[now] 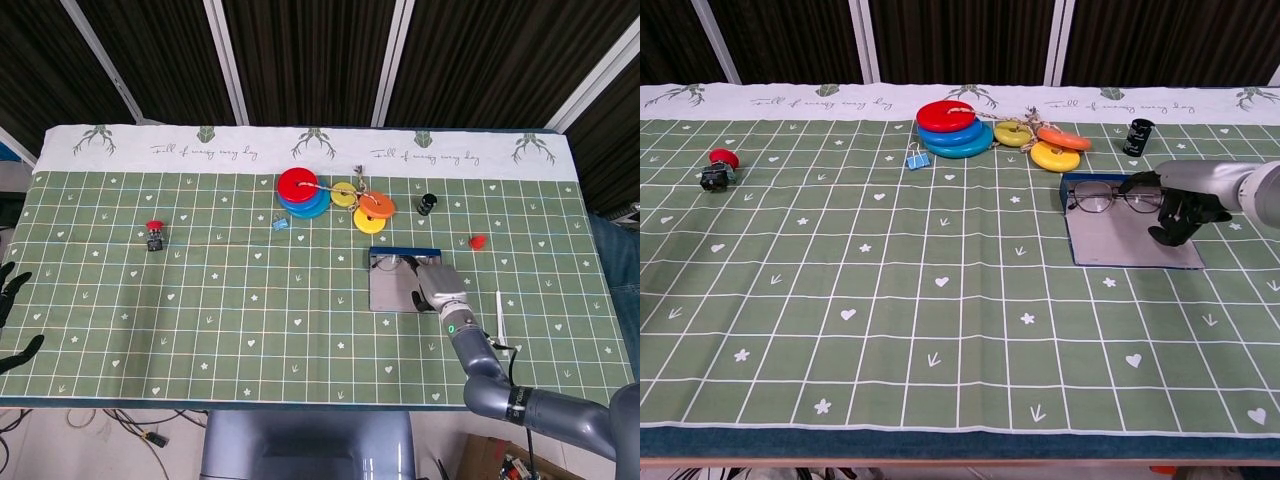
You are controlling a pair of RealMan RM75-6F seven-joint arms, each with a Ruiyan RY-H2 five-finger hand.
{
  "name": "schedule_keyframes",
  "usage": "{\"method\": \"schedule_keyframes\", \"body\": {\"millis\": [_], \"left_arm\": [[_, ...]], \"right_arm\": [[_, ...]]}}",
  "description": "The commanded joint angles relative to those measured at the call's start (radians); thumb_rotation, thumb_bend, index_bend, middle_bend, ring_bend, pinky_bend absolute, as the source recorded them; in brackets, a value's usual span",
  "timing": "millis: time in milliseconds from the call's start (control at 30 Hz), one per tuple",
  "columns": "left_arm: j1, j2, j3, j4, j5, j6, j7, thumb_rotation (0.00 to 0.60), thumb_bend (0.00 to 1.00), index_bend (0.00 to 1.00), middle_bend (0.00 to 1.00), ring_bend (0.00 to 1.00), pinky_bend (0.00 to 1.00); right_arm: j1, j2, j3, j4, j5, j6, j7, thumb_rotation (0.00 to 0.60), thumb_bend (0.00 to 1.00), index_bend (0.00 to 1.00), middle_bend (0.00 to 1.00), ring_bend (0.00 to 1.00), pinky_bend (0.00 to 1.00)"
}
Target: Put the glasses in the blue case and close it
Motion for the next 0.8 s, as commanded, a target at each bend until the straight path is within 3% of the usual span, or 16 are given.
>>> {"method": "schedule_keyframes", "body": {"millis": [33, 400, 533, 600, 733, 800], "left_arm": [[0.0, 0.001, 0.001, -0.002, -0.001, -0.002, 0.002, 0.6, 0.24, 0.11, 0.0, 0.0, 0.0], [0.0, 0.004, 0.002, -0.009, -0.006, -0.007, 0.01, 0.6, 0.24, 0.11, 0.0, 0.0, 0.0], [0.0, 0.005, 0.003, -0.01, -0.01, -0.011, 0.014, 0.6, 0.24, 0.11, 0.0, 0.0, 0.0], [-0.001, 0.005, 0.003, -0.012, -0.012, -0.015, 0.018, 0.6, 0.24, 0.11, 0.0, 0.0, 0.0], [-0.001, 0.003, 0.005, -0.014, -0.01, -0.016, 0.024, 0.6, 0.24, 0.11, 0.0, 0.0, 0.0], [-0.001, 0.002, 0.006, -0.014, -0.011, -0.016, 0.027, 0.6, 0.24, 0.11, 0.0, 0.0, 0.0]], "right_arm": [[0.003, -0.003, 0.001, 0.008, 0.016, 0.013, -0.008, 0.6, 0.61, 0.06, 0.8, 0.93, 0.9], [-0.009, 0.04, 0.015, -0.056, 0.015, 0.042, 0.014, 0.6, 0.6, 0.05, 0.8, 0.92, 0.9], [-0.03, 0.082, 0.013, -0.129, -0.042, 0.074, 0.034, 0.6, 0.5, 0.06, 0.73, 0.87, 0.88], [-0.043, 0.107, 0.004, -0.171, -0.078, 0.087, 0.042, 0.6, 0.43, 0.06, 0.64, 0.78, 0.8], [-0.073, 0.132, -0.021, -0.217, -0.179, 0.122, 0.064, 0.6, 0.3, 0.08, 0.41, 0.5, 0.37], [-0.089, 0.13, -0.035, -0.215, -0.236, 0.144, 0.078, 0.6, 0.25, 0.09, 0.33, 0.36, 0.27]]}}
